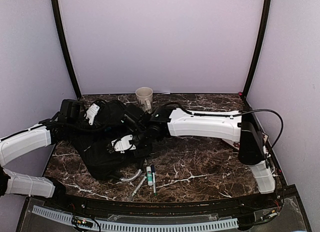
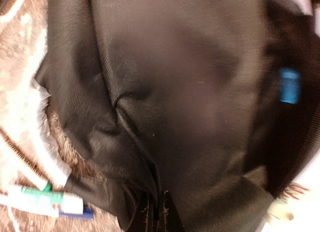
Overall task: Pack the student bag
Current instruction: Adjust the student bag at the center of the board.
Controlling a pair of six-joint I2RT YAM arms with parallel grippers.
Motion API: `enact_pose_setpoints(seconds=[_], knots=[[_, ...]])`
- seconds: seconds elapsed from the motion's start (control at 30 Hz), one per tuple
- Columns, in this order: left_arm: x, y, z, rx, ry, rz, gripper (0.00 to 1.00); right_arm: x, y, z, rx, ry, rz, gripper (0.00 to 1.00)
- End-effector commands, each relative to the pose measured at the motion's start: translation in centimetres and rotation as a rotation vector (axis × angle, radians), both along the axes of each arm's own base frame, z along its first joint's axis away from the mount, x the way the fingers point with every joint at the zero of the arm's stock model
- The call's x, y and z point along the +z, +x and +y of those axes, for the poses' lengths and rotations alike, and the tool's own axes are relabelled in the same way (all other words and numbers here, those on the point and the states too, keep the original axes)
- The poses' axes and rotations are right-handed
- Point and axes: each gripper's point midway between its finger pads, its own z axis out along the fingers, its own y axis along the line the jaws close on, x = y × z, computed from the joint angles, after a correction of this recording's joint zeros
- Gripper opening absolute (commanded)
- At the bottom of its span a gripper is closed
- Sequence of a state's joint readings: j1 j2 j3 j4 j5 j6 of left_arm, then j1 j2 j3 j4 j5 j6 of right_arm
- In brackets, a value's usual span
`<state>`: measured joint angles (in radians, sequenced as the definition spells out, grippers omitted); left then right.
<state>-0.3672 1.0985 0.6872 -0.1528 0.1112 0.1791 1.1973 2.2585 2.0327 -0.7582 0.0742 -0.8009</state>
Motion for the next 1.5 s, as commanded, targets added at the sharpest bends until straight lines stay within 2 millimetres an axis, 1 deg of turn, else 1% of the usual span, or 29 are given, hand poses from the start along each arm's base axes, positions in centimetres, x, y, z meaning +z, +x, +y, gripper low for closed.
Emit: enact_pose_setpoints(seconds=[0.0,0.03,0.07,0.1,0.17,0.23,0.27,0.3,0.37,0.43,0.47,0.53,0.57,0.63,0.73,0.83,0.87,0.9,0.93,0.97,1.0,1.03,1.07,1.13,1.2,1.23,1.3,1.37,1.47], knots=[[1.5,1.2,1.2,0.063,0.019,-0.066,0.00,14.2,-0.2,0.3,0.013,0.318,-0.101,0.00],[1.7,1.3,1.5,0.078,0.035,-0.079,0.00,15.3,-0.1,-0.1,0.004,0.327,-0.105,0.00],[2.2,1.7,2.4,0.116,0.066,-0.104,0.00,16.2,-0.1,-0.3,0.001,0.341,-0.104,0.00],[2.9,2.0,2.9,0.141,0.081,-0.131,0.00,17.0,0.0,-0.6,-0.003,0.358,-0.100,0.00],[4.4,2.6,3.7,0.188,0.093,-0.183,0.00,17.5,0.3,-0.8,-0.012,0.369,-0.090,0.00],[6.3,2.8,3.6,0.194,0.071,-0.235,0.00,16.4,0.5,-0.7,-0.012,0.353,-0.083,0.00],[7.0,2.8,3.6,0.196,0.060,-0.260,0.00,15.5,0.6,-0.6,-0.011,0.341,-0.086,0.00],[8.1,2.6,3.6,0.195,0.040,-0.292,0.00,14.2,0.7,-0.5,-0.012,0.319,-0.080,0.00],[9.8,2.1,3.4,0.180,-0.005,-0.353,0.00,12.6,1.0,-0.4,-0.022,0.296,-0.074,0.00],[10.8,1.6,3.7,0.193,-0.029,-0.412,0.00,11.6,1.1,-0.4,-0.025,0.280,-0.062,0.00],[10.7,1.6,4.0,0.202,-0.019,-0.428,0.00,11.4,1.0,-0.4,-0.022,0.279,-0.054,0.00],[9.6,1.6,4.5,0.217,0.021,-0.404,0.00,11.3,0.6,-0.4,-0.012,0.277,-0.033,0.00],[9.5,1.6,4.4,0.216,0.024,-0.384,0.00,11.4,0.4,-0.4,-0.004,0.279,-0.021,0.00],[9.9,1.4,4.2,0.213,-0.002,-0.376,0.00,12.3,-0.2,-0.3,0.004,0.298,0.009,0.00],[9.3,1.6,4.2,0.206,0.017,-0.385,0.00,14.6,-0.4,-0.3,-0.004,0.349,0.040,0.00],[8.9,1.8,4.4,0.224,0.027,-0.351,0.00,17.8,-0.6,-0.1,-0.012,0.429,0.085,0.00],[8.5,1.9,4.5,0.225,0.034,-0.352,0.00,19.1,-0.3,0.0,-0.023,0.461,0.084,0.00],[7.7,2.0,4.4,0.222,0.043,-0.339,0.00,19.9,0.4,0.1,-0.042,0.483,0.067,0.00],[6.4,2.3,4.4,0.220,0.070,-0.303,0.00,20.3,1.2,0.2,-0.064,0.497,0.038,0.00],[4.8,2.7,4.2,0.208,0.107,-0.235,0.00,20.1,2.1,0.4,-0.077,0.501,0.003,0.00],[4.3,3.0,4.0,0.208,0.116,-0.180,0.00,19.2,3.1,0.5,-0.099,0.484,-0.021,0.00],[4.9,3.3,4.0,0.227,0.103,-0.151,0.00,18.2,3.6,0.5,-0.112,0.466,-0.027,0.00],[5.8,3.5,3.9,0.238,0.081,-0.158,0.00,17.3,3.7,0.6,-0.111,0.450,-0.013,0.00],[7.6,3.2,3.5,0.215,0.027,-0.241,0.00,15.4,2.9,0.5,-0.078,0.411,0.039,0.00],[9.0,2.2,3.2,0.184,-0.022,-0.324,0.00,13.5,1.5,0.1,-0.031,0.362,0.092,0.01],[9.6,1.7,3.3,0.182,-0.043,-0.359,0.00,12.6,0.9,-0.2,-0.019,0.336,0.116,0.04],[9.7,1.2,3.6,0.193,-0.056,-0.386,0.00,11.2,0.5,-1.0,-0.016,0.298,0.137,0.15],[8.5,1.3,3.7,0.193,-0.037,-0.355,0.00,10.6,0.4,-1.8,-0.029,0.281,0.140,0.23],[7.3,1.5,3.0,0.175,-0.039,-0.283,0.00,10.9,0.3,-3.1,-0.052,0.285,0.162,0.35]])
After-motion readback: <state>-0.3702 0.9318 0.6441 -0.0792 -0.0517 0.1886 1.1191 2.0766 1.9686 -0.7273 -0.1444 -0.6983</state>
